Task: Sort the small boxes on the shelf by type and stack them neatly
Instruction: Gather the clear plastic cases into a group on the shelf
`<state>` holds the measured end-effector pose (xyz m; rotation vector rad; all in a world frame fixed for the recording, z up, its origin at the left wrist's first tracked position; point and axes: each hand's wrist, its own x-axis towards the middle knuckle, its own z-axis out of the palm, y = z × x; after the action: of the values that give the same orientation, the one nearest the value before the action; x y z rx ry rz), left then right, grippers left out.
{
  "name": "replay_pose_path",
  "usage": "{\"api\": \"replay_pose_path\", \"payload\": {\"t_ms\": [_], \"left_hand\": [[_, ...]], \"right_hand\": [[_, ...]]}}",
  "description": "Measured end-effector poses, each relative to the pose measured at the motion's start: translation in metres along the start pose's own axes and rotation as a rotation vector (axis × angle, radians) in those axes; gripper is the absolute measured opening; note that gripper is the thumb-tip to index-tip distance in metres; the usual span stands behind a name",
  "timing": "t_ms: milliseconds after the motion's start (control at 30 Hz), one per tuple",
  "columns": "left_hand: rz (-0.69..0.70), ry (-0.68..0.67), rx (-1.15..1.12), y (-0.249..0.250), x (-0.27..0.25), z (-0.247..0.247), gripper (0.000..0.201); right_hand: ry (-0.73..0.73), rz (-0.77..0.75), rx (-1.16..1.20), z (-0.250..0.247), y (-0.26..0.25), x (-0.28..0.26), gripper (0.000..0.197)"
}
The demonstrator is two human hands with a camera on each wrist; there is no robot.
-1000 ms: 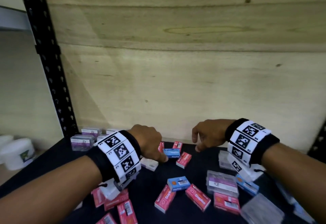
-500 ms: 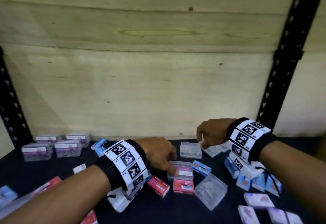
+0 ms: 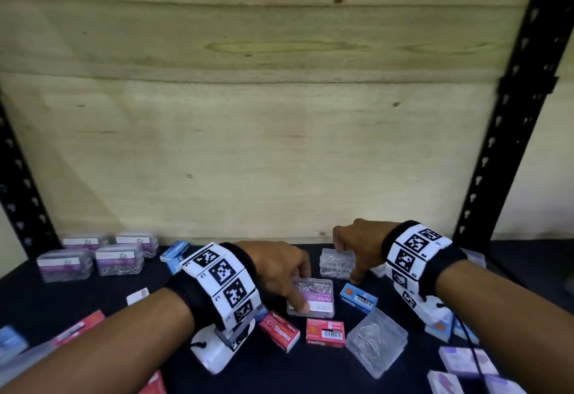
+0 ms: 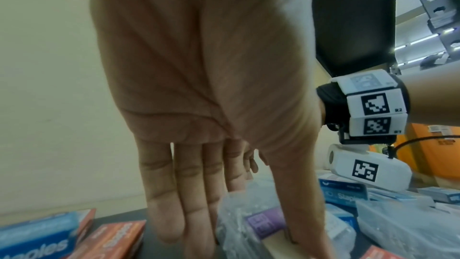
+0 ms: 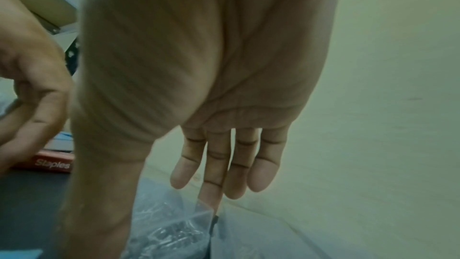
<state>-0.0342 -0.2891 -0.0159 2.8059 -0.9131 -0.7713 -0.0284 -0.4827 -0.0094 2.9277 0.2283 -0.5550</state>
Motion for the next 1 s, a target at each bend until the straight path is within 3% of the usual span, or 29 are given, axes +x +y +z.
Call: {"api": "replay_pose_path", "payload": {"t_ms": [67,200,333,633,1000], "left_hand": [[0.007,0.0,0.02,-0.003,0.001,-0.002,0.059],[0.03,0.023,0.001,-0.012,0.003,-0.008,0.042],[0.035,0.066,-0.046,-0.022,0.002,-0.014,0.04],[0.075,0.124,-0.135,-0.038,0.003,-0.03,0.037],[0.061,0.213,-0.197,-0.039,0.017,-0.033,0.042]], "right_hand": [[-0.006,-0.01,0.007,0.0,0.001,0.002,0.062],[-0.008,-0.022,0.052,-0.003,0.006,0.004,0.06],[0.002,-0.033,0.111,-0.009,0.013,0.004,0.052],[0.025,-0.035,0.221,-0.015,0.017,0.005,0.019],[0.009,-0.063,0.173,-0.011,0.02,0.013,0.027]]}}
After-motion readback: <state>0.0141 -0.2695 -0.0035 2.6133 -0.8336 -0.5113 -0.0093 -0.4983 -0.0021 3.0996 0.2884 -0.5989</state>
